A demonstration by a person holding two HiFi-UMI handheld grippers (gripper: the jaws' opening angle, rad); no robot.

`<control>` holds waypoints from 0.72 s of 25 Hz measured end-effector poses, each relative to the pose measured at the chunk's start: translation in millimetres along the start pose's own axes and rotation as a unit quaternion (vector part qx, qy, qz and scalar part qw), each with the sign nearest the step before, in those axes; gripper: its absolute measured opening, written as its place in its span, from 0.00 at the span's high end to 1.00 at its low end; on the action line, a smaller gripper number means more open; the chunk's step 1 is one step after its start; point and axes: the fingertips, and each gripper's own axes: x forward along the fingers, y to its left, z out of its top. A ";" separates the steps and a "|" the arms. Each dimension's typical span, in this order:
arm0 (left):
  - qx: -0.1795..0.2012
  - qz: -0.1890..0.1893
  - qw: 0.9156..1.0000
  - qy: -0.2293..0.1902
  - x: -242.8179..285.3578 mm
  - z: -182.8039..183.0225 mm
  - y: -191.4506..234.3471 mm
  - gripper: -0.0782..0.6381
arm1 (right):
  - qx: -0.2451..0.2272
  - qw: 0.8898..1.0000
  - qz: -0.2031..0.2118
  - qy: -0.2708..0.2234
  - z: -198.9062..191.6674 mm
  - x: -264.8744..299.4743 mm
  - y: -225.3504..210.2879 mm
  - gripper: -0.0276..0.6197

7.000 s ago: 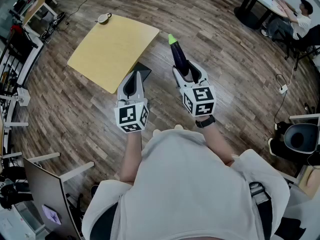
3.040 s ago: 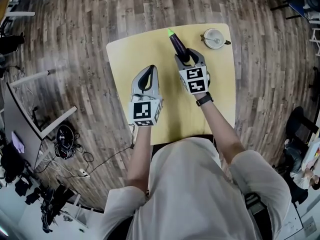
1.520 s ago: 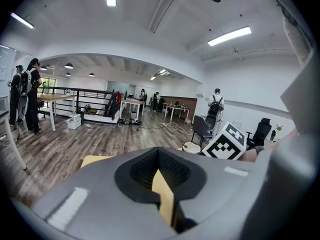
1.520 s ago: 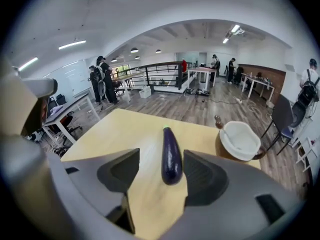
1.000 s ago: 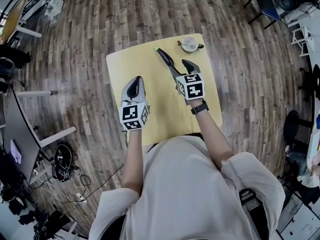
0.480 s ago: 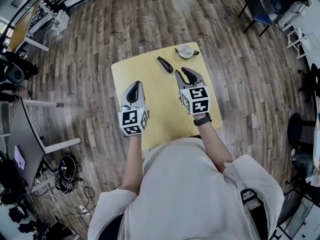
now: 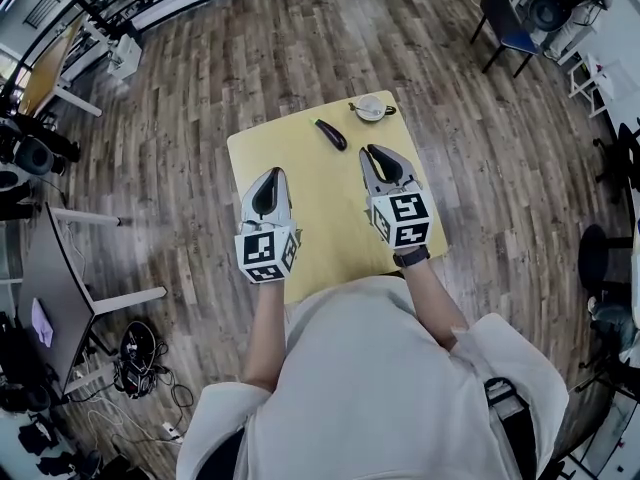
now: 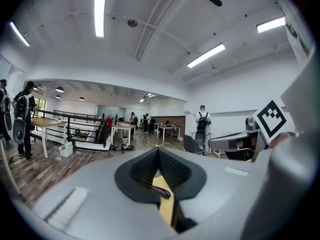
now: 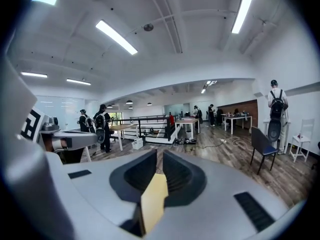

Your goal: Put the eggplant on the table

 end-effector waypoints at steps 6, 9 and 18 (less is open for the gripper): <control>0.012 -0.003 1.000 -0.009 -10.8 6.9 1.2 0.88 | -0.006 1.000 -0.003 -0.008 3.4 -12.3 15.5 0.93; 0.013 -0.003 1.000 -0.008 -12.7 3.5 2.1 0.88 | -0.016 1.000 -0.001 -0.013 3.5 -12.2 20.4 0.93; 0.013 -0.001 1.000 -0.011 -8.9 4.8 8.6 0.88 | -0.027 0.999 0.004 -0.019 8.1 -1.8 24.0 0.93</control>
